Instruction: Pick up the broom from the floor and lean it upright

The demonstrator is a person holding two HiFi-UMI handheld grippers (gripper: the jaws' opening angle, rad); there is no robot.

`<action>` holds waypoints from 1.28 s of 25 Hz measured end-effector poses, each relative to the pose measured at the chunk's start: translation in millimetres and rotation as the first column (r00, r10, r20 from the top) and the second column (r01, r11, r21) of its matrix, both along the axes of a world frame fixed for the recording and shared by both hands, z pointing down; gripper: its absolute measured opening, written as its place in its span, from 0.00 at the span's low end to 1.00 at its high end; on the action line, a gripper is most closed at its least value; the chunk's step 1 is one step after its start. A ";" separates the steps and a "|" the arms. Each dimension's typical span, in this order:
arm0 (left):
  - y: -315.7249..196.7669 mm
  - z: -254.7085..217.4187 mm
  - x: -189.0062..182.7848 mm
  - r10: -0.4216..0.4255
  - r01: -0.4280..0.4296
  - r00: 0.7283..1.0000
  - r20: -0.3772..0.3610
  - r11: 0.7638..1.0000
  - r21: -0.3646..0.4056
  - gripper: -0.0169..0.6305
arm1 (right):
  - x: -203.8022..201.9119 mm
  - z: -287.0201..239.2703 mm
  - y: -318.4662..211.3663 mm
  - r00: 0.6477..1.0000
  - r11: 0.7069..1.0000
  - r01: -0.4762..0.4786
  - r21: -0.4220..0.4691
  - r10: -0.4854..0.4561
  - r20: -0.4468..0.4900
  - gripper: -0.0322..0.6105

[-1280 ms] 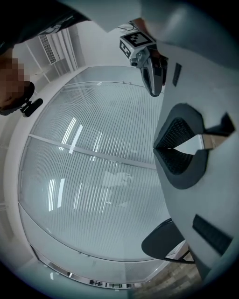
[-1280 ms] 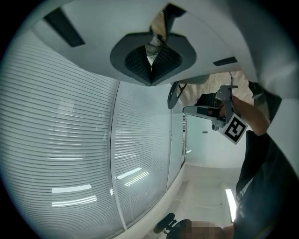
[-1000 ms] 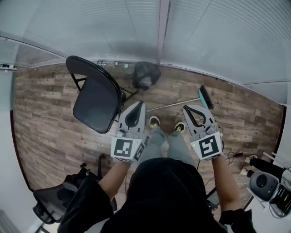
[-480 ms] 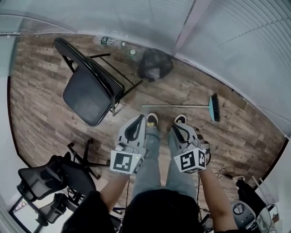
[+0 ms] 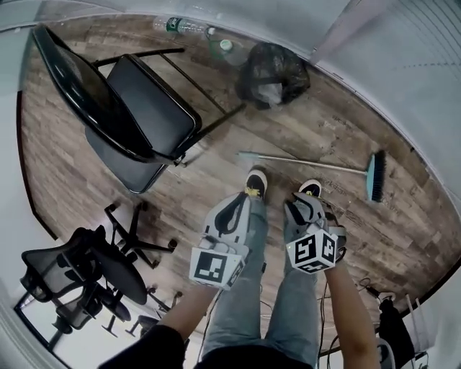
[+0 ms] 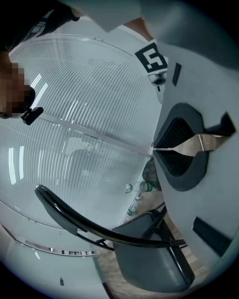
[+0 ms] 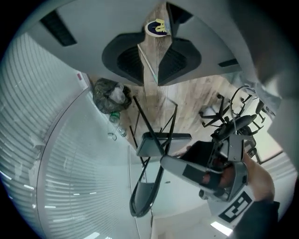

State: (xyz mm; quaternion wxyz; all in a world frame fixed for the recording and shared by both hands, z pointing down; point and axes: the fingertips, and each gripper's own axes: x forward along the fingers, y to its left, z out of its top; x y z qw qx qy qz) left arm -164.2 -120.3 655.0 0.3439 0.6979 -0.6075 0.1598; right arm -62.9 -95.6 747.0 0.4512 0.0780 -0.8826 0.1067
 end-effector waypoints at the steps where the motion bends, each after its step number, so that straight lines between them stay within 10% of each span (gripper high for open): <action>1: 3.1 11.5 1.2 0.003 -0.003 1.000 -0.006 1.000 -0.008 0.06 | 2.7 18.0 5.1 1.000 1.000 0.005 -0.010 -0.005 -0.023 0.22; 32: 68.4 387.6 -49.2 -0.062 0.068 0.997 0.047 0.988 -0.139 0.06 | -25.2 387.1 69.1 0.972 0.984 0.173 -0.048 -0.178 -0.153 0.25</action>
